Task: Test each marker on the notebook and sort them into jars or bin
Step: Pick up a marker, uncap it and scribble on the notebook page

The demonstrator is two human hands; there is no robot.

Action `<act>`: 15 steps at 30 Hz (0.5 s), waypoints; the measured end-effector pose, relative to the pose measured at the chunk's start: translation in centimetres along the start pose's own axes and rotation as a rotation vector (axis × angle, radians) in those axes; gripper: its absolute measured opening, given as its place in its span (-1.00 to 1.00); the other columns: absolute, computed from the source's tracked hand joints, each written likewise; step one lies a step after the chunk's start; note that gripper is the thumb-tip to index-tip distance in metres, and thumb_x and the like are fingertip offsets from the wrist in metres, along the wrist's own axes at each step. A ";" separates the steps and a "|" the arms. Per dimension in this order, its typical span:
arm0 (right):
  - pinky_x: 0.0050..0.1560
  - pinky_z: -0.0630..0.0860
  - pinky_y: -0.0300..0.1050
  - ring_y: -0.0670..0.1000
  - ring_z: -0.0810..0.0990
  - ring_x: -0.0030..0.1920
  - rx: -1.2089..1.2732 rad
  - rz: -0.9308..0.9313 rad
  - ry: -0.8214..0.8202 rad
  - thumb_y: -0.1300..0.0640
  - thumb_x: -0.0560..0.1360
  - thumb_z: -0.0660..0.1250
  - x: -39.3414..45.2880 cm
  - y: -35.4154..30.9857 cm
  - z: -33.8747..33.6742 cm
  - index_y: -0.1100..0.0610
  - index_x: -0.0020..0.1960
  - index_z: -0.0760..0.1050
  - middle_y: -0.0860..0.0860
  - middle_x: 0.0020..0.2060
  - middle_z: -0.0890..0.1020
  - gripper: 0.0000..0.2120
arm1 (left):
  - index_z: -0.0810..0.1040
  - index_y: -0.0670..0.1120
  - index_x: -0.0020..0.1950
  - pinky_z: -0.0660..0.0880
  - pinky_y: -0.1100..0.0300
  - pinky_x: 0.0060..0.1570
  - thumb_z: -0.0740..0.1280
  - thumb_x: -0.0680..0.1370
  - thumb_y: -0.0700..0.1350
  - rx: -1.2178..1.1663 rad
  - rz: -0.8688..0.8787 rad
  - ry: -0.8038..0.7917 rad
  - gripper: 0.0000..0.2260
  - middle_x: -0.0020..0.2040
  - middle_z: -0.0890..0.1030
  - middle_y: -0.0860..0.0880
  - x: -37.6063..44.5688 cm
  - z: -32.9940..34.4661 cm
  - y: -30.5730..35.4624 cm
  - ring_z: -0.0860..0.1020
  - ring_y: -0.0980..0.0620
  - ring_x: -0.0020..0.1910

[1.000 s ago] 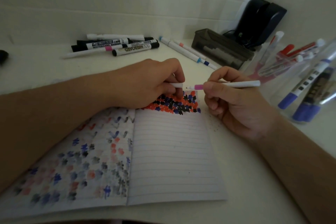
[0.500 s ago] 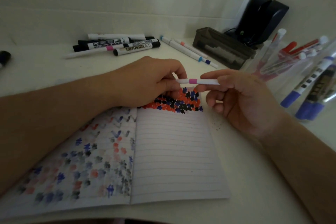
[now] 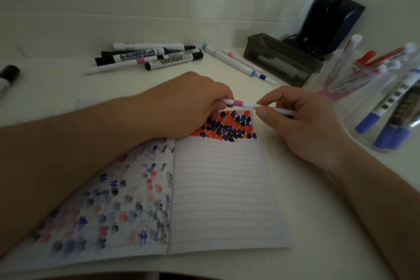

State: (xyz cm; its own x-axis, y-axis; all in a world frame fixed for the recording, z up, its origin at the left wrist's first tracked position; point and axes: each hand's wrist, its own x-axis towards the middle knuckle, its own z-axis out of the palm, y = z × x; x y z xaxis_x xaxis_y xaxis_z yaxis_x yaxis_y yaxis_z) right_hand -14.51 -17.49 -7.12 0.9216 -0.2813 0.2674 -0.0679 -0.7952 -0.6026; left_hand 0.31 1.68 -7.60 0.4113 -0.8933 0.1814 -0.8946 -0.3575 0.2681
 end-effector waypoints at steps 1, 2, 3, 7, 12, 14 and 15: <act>-0.41 0.36 -0.41 -0.22 0.45 -0.42 0.001 0.004 0.000 0.00 0.58 0.40 0.0 0.1 0.0 -0.15 -0.10 0.58 -0.37 -0.37 0.57 -0.91 | 0.53 0.11 0.27 0.42 0.12 -0.05 0.14 0.72 -0.01 0.050 0.007 0.013 -0.78 -0.14 0.55 0.13 0.2 0.2 0.0 0.49 0.12 -0.13; -0.42 0.35 -0.40 -0.21 0.44 -0.43 0.005 0.007 -0.002 -0.01 0.57 0.40 0.1 0.2 0.0 -0.14 -0.10 0.58 -0.34 -0.40 0.56 -0.92 | 0.53 0.11 0.28 0.37 0.13 -0.08 0.16 0.72 -0.03 0.082 0.015 0.029 -0.79 -0.15 0.51 0.14 0.3 0.4 -0.1 0.47 0.12 -0.13; -0.42 0.35 -0.40 -0.20 0.43 -0.44 0.010 0.004 -0.006 -0.02 0.57 0.40 0.1 0.4 0.0 -0.13 -0.11 0.58 -0.30 -0.41 0.56 -0.92 | 0.53 0.11 0.27 0.34 0.15 -0.10 0.18 0.71 -0.05 0.100 0.025 0.039 -0.80 -0.17 0.49 0.16 0.4 0.6 -0.1 0.45 0.13 -0.14; -0.40 0.33 -0.40 -0.19 0.42 -0.41 0.065 -0.048 -0.021 0.04 0.58 0.41 0.0 0.5 0.2 -0.12 -0.11 0.59 -0.29 -0.39 0.57 -0.89 | 0.55 0.10 0.24 0.33 0.16 -0.09 0.23 0.69 -0.09 0.088 0.056 0.048 -0.82 -0.18 0.49 0.16 0.2 0.4 0.0 0.47 0.11 -0.14; -0.38 0.30 -0.42 -0.19 0.42 -0.40 0.114 -0.065 -0.005 0.08 0.58 0.45 0.1 0.9 0.7 -0.11 -0.13 0.60 -0.30 -0.36 0.58 -0.86 | 0.58 0.09 0.20 0.32 0.16 -0.11 0.26 0.67 -0.15 0.065 0.061 0.090 -0.80 -0.18 0.54 0.15 0.0 0.4 -0.3 0.47 0.14 -0.17; -0.37 0.33 -0.40 -0.19 0.44 -0.39 0.113 -0.055 -0.005 0.07 0.58 0.45 0.2 0.9 0.9 -0.09 -0.12 0.61 -0.28 -0.32 0.61 -0.88 | 0.58 0.08 0.18 0.34 0.15 -0.13 0.27 0.66 -0.18 0.071 0.049 0.092 -0.80 -0.21 0.54 0.14 0.2 0.6 -0.3 0.46 0.16 -0.20; -0.36 0.34 -0.40 -0.20 0.45 -0.37 0.108 -0.049 -0.003 0.06 0.59 0.44 0.1 0.9 1.0 -0.08 -0.11 0.61 -0.27 -0.30 0.62 -0.90 | 0.59 0.07 0.18 0.35 0.15 -0.13 0.27 0.66 -0.19 0.069 0.050 0.096 -0.79 -0.22 0.54 0.14 0.2 0.7 -0.3 0.46 0.17 -0.21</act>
State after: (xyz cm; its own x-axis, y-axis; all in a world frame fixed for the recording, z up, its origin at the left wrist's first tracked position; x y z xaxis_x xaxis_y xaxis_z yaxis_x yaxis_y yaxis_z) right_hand -14.07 -17.70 -8.36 0.9238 -0.2419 0.2967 0.0188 -0.7453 -0.6664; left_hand 0.51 1.42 -8.26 0.3775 -0.8814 0.2839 -0.9231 -0.3338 0.1911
